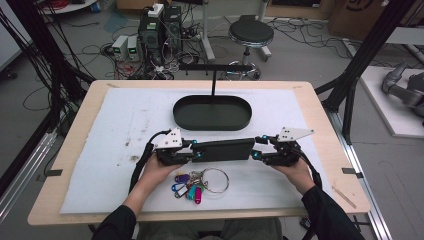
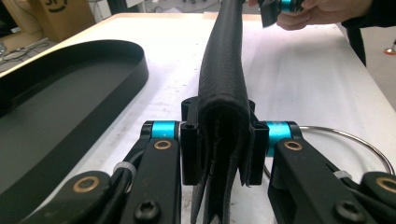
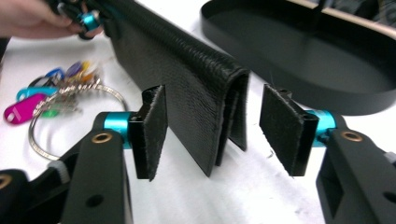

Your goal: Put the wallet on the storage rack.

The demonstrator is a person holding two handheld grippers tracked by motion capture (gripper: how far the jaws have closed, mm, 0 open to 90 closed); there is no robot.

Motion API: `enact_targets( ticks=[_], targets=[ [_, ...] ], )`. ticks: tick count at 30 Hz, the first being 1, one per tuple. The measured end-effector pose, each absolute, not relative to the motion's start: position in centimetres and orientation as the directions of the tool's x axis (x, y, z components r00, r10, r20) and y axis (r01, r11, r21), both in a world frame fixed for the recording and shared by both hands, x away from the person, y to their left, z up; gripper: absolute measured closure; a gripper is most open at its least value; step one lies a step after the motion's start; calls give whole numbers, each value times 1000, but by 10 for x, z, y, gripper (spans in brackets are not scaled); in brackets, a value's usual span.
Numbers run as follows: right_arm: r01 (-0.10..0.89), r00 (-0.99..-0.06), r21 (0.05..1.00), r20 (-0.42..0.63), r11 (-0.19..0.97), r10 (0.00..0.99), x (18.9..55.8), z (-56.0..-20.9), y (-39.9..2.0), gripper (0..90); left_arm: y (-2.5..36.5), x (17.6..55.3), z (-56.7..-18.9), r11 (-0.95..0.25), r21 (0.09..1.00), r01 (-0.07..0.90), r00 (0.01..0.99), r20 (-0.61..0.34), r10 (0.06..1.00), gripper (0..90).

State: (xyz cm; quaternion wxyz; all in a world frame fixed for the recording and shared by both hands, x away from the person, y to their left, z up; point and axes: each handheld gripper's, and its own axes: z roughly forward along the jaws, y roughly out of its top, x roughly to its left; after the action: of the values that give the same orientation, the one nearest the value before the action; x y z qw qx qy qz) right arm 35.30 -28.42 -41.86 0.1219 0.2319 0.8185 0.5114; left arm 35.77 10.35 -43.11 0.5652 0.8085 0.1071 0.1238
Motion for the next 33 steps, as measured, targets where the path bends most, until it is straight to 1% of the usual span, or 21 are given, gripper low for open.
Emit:
enact_targets(
  ticks=[6, 9, 10, 11, 12, 16, 22, 33],
  targets=[
    [258, -803, 918, 31, 300, 595, 352, -412, -299, 367, 110, 357, -421, -298, 954, 36, 933, 75, 353, 739],
    [274, -768, 921, 37, 275, 640, 352, -411, -306, 311, 114, 357, -412, -274, 961, 41, 923, 69, 379, 739],
    [292, -742, 921, 50, 256, 668, 353, -410, -311, 295, 115, 357, -410, -268, 962, 41, 920, 68, 385, 739],
    [292, -742, 921, 50, 256, 668, 353, -410, -311, 295, 116, 358, -407, -265, 963, 43, 917, 67, 393, 739],
    [305, -720, 921, 55, 244, 692, 354, -410, -316, 274, 117, 358, -404, -260, 965, 45, 912, 66, 404, 739],
    [316, -696, 921, 64, 226, 715, 354, -409, -323, 268, 119, 362, -396, -240, 970, 47, 901, 62, 429, 739],
    [312, -686, 923, 55, 225, 725, 353, -409, -328, 271, 120, 372, -388, -205, 978, 45, 884, 56, 463, 739],
    [308, -677, 923, 42, 231, 735, 353, -409, -329, 280, 117, 395, -377, -205, 978, 37, 845, 79, 529, 740]
  ],
)
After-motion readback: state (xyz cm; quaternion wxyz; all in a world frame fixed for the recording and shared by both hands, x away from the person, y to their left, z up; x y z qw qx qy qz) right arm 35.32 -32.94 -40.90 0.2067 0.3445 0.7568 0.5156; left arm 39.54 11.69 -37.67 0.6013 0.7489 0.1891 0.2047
